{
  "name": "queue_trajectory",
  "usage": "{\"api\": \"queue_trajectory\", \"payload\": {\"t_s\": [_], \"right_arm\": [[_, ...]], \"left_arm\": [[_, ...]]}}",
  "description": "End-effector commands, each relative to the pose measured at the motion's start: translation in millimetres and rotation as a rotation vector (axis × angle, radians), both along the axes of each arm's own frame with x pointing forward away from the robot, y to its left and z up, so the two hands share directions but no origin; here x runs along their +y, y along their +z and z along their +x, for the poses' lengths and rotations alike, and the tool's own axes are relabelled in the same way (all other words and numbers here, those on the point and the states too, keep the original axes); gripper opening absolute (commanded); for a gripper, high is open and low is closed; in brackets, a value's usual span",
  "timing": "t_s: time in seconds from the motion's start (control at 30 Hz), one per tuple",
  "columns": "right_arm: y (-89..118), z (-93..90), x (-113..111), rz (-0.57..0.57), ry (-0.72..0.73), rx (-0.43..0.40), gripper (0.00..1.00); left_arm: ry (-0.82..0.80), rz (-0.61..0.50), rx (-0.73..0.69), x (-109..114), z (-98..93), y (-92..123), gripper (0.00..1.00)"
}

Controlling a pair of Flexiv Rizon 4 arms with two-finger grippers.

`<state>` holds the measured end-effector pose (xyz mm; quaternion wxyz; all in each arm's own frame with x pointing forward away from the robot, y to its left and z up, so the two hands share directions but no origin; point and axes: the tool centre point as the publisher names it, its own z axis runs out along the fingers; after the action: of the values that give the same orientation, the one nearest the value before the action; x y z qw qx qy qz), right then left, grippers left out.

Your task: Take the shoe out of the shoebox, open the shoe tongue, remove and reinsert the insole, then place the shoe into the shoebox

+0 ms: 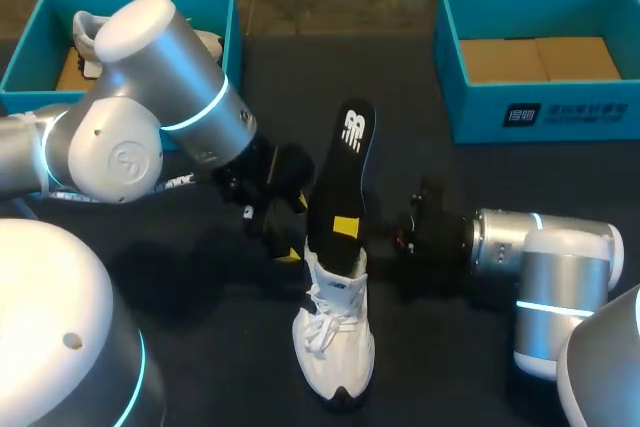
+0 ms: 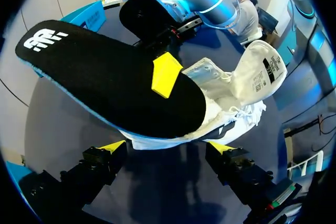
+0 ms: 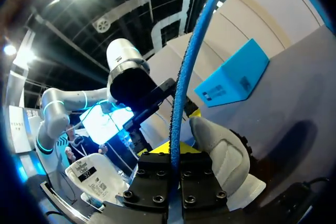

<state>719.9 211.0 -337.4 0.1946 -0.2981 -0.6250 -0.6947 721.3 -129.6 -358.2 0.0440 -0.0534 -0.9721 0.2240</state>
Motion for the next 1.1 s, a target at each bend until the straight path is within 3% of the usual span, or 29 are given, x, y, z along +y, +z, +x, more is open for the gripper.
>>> {"api": "queue_trajectory", "payload": {"t_s": [0.03,0.77,0.9,1.0,1.03,1.1], "right_arm": [[-9.3,-5.2,-3.4,0.029,0.015,-0.01,0.0],[-18.9,-19.6,11.6,-0.001,0.103,0.043,0.0],[-9.3,-21.4,10.4,-0.021,0.104,0.032,0.0],[0.3,-20.5,10.0,-0.041,0.107,0.011,0.28],[2.9,-19.9,10.1,-0.049,0.11,0.006,0.34],[6.8,-18.0,10.8,-0.058,0.115,0.001,0.37]], "left_arm": [[0.001,-0.001,-0.001,-0.7,-0.2,-1.6,1.0],[0.001,-0.001,-0.001,-0.7,-0.2,-1.6,1.0],[0.001,-0.001,-0.001,-0.7,-0.2,-1.6,1.0],[0.001,-0.001,-0.001,-0.7,-0.2,-1.6,1.0],[0.001,-0.001,-0.001,-0.7,-0.2,-1.6,1.0],[0.001,-0.001,-0.001,-0.7,-0.2,-1.6,1.0]]}}
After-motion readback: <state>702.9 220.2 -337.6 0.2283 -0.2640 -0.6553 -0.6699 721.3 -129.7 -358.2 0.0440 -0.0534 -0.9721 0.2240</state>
